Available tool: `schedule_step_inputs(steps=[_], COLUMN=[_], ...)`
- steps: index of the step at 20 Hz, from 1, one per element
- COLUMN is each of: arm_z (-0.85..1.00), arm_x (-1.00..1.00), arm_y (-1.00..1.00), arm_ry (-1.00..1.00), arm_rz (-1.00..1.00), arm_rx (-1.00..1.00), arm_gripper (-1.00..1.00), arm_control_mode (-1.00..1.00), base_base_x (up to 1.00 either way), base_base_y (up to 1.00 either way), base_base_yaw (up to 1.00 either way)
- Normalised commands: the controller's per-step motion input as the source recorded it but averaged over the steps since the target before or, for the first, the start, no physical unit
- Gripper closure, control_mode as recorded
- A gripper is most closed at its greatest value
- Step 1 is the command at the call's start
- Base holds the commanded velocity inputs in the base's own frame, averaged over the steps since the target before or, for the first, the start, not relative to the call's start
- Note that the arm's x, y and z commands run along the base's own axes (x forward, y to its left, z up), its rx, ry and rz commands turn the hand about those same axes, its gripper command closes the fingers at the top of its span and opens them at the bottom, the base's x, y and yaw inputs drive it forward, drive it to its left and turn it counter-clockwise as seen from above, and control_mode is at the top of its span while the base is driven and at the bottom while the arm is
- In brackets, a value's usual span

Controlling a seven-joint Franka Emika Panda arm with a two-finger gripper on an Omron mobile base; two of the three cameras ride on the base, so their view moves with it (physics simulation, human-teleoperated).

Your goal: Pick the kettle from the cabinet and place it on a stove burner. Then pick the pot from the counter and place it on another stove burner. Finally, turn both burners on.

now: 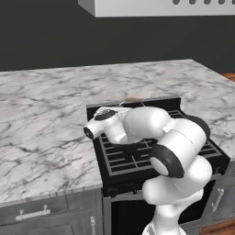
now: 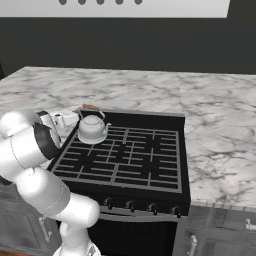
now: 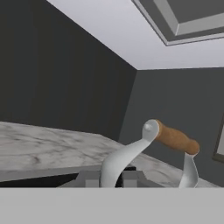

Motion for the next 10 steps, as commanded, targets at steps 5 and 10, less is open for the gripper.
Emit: schedule_step_inputs(steps=[5,10], arm_z=[-0.11,-0.11], arm_x=[0.19,0.2], arm_y=[0.1,0.07], arm_ry=[0.0,0.0], arm_rz=[0.0,0.0], arm_rx=[-0.02,-0.01], arm_gripper=[1.0,1.0], arm_control_mode=[-1.0,-1.0], base_base_x=[0.0,0.0], base_base_y=[0.0,0.0], base_base_yaw=[0.0,0.0])
